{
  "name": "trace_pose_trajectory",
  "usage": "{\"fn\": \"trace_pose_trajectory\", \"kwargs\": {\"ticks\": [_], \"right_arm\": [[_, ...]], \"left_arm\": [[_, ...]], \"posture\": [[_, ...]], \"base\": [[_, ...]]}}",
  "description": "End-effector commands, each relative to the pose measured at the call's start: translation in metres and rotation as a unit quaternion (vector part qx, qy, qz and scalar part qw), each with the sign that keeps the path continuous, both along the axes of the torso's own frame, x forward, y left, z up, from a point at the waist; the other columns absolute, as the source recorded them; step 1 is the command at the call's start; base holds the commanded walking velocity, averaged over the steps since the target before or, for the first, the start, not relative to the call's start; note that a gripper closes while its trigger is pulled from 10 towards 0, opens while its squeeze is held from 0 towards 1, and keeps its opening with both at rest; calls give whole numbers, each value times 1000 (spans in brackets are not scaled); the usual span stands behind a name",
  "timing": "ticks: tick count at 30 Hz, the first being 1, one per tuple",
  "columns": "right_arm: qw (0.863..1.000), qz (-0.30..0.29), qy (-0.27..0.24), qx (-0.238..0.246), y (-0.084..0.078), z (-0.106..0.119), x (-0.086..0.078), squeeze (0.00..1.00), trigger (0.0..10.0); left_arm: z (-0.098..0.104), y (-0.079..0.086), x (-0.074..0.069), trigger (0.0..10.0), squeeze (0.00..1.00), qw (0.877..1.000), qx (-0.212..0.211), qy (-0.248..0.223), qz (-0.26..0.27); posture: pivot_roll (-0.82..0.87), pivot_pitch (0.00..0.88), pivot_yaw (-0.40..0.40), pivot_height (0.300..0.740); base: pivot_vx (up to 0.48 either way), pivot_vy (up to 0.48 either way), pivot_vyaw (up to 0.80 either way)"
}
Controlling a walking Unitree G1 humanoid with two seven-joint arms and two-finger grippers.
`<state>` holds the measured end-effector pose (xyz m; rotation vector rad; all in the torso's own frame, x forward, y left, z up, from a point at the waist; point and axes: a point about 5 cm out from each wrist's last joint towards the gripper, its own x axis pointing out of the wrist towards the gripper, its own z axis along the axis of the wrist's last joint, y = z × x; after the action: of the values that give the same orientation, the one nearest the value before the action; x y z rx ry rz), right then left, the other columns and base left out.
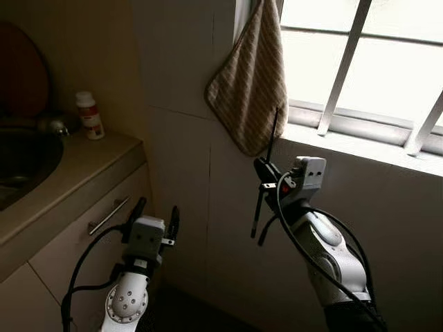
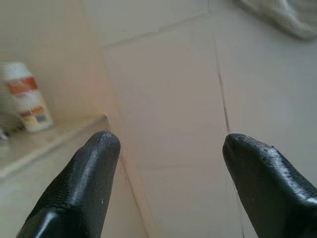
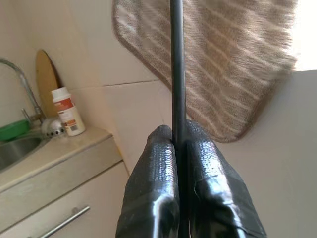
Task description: Kitchen organization
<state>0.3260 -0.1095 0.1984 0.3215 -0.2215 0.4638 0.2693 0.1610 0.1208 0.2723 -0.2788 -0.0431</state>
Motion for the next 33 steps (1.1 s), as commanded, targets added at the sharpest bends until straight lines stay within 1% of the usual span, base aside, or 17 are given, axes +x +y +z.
{"fn": "trace_pose_trajectory", "kwargs": {"ticks": [1, 3, 8, 10, 11, 12, 13, 17, 19, 24, 28, 33], "right_arm": [[1000, 9, -22, -11, 6, 8, 0, 0, 0], [1000, 9, -27, -11, 7, 9, 0, 0, 0], [1000, 8, -28, -11, 7, 9, 0, 0, 0], [999, 9, -41, -13, 8, 14, 1, 0, 0], [999, 9, -41, -13, 8, 14, 1, 0, 0], [998, 10, -63, -22, 10, 21, 1, 0, 0], [997, 9, -72, -26, 11, 24, 2, 0, 0], [996, 9, -83, -31, 12, 27, 2, 0, 0], [995, 11, -93, -34, 13, 31, 2, 0, 0], [992, 22, -121, -38, 23, 43, 5, 0, 0], [991, 26, -126, -38, 25, 45, 6, 0, 0], [991, 25, -125, -33, 25, 45, 7, 0, 0]], "left_arm": [[13, 4, 2, 10000, 0, 1000, -8, -20, 11], [21, 5, 3, 10000, 0, 999, -11, -34, 14], [21, 5, 3, 10000, 0, 999, -11, -33, 14], [29, 6, 5, 10000, 0, 999, -14, -45, 15], [29, 6, 5, 10000, 0, 999, -14, -45, 15], [31, 6, 5, 10000, 0, 999, -14, -48, 16], [31, 6, 5, 10000, 0, 999, -14, -47, 16], [33, 4, 4, 10000, 0, 999, -15, -48, 15], [35, 4, 5, 10000, 0, 998, -15, -51, 15], [38, 4, 7, 10000, 0, 998, -16, -56, 15], [41, 4, 7, 10000, 0, 998, -16, -59, 16], [43, 5, 6, 10000, 0, 998, -17, -62, 18]], "posture": [[22, 0, -40, 736], [25, 0, -39, 736], [25, 0, -39, 736], [28, 0, -37, 736], [28, 0, -37, 736], [24, 0, -35, 736], [24, 0, -35, 736], [24, 0, -35, 736], [28, 0, -39, 736], [30, 0, -39, 736], [34, 0, -42, 736], [35, 0, -45, 736]], "base": [[0, 0, 800], [0, 0, 800], [0, 0, 800], [0, 0, 800], [0, 0, 800], [0, 0, 800], [0, 0, 800], [0, 0, 800], [244, 0, 800], [243, 0, 800], [244, 0, 800], [241, 0, 81]]}}
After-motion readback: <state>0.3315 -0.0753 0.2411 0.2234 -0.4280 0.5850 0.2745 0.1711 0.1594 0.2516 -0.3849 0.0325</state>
